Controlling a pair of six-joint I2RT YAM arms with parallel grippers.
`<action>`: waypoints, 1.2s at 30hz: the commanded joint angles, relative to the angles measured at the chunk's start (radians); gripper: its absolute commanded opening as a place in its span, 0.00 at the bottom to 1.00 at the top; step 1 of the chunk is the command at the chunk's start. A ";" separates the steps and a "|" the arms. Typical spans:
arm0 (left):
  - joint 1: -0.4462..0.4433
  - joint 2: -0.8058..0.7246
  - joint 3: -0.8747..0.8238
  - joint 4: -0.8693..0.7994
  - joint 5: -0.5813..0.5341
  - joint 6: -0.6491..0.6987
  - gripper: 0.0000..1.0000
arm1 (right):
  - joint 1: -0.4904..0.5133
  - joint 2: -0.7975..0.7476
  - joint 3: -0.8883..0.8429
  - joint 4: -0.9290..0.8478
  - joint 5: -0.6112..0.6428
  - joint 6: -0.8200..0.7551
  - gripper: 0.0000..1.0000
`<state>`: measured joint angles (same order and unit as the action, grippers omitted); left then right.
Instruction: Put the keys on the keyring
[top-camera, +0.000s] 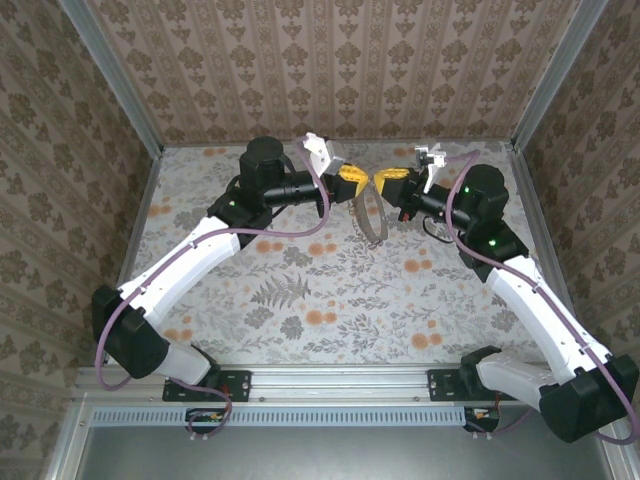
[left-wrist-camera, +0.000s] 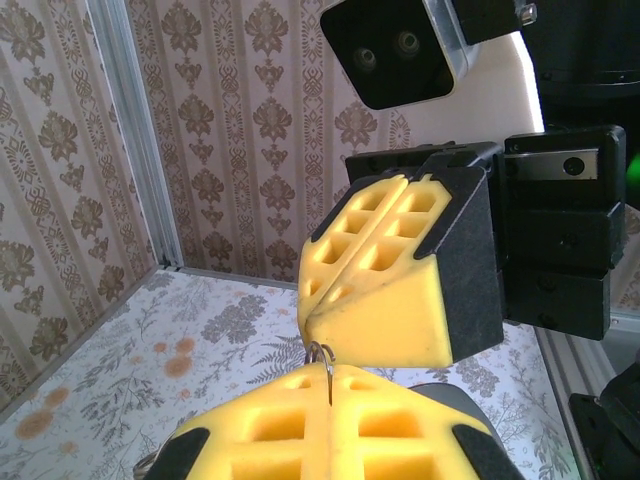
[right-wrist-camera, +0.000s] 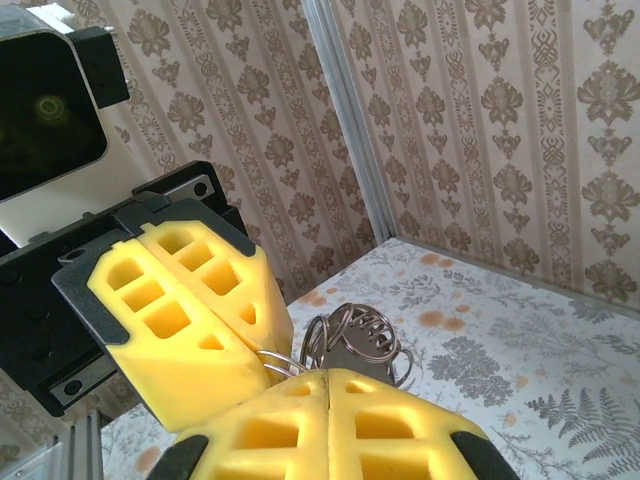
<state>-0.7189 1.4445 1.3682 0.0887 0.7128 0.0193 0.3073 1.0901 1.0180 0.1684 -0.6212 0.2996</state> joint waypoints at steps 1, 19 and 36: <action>-0.016 -0.047 -0.004 0.143 0.012 -0.026 0.00 | -0.005 0.022 -0.010 0.026 -0.056 0.055 0.00; -0.009 -0.019 -0.103 0.447 -0.107 -0.215 0.00 | -0.029 0.053 -0.029 0.215 -0.110 0.303 0.00; 0.027 0.053 -0.130 0.636 -0.102 -0.449 0.00 | -0.030 0.083 -0.064 0.352 -0.029 0.479 0.00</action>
<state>-0.6987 1.5047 1.2316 0.6106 0.6201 -0.3862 0.2749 1.1706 0.9665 0.4759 -0.6556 0.7444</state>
